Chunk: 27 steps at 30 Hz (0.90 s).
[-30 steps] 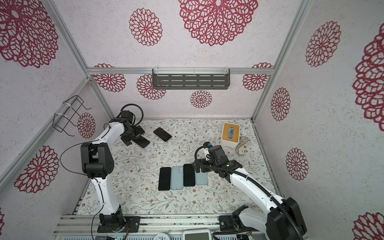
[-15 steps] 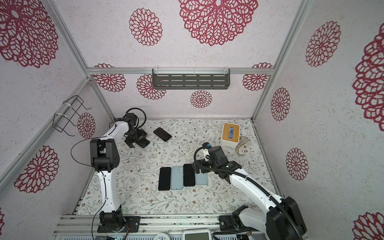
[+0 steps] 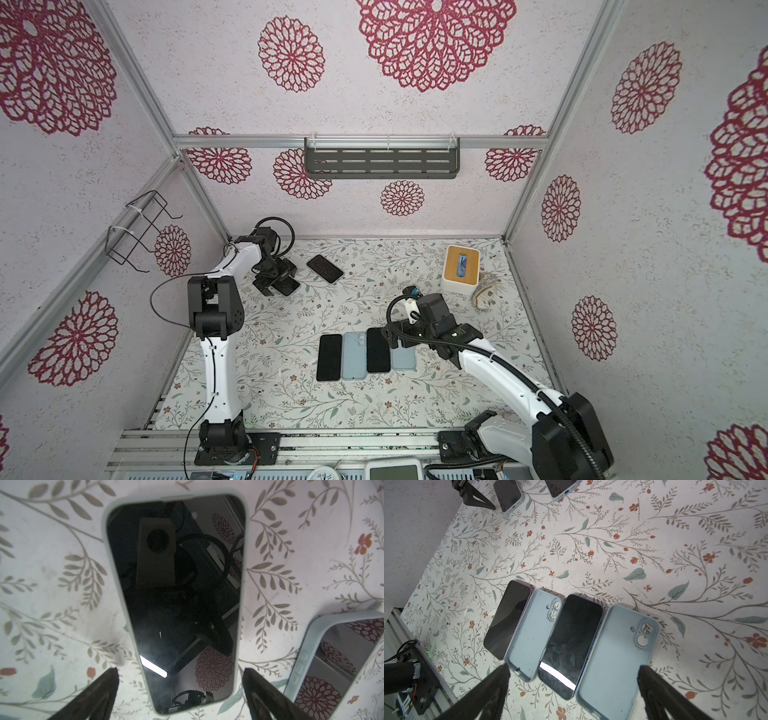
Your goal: Take the phone out of the phone case
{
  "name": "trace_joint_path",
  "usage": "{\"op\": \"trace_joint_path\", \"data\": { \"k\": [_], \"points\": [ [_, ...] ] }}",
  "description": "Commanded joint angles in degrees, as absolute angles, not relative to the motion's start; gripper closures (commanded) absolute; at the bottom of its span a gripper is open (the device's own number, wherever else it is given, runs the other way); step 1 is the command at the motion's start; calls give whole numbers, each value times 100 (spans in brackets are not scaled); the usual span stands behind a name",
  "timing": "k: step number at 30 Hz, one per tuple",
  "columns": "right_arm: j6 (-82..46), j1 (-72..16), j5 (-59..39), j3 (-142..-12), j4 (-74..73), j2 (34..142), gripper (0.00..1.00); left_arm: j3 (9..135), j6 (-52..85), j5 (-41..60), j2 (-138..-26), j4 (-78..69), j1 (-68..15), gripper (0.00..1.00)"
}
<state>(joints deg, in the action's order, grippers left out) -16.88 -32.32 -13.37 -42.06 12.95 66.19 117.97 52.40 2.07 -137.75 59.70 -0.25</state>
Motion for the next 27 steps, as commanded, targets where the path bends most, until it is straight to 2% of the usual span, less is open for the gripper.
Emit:
{"op": "trace_joint_path", "data": {
  "k": [1,14,25,27],
  "points": [
    [-1539,-3277,-1520,-4198,1070,6515,1,12049,5307,167,-14007,6190,-74,3],
    [-1455,-3287,-1589,-4136,954,6517,1,12973,5443,-341,-14676,6971,-255,3],
    [-1452,-3287,-1841,-4297,807,6804,1,13154,5783,-811,-14859,7326,-187,0],
    [-1450,-3288,-1897,-4364,805,6891,1,13215,5801,-781,-14929,7313,-159,2]
  ]
}}
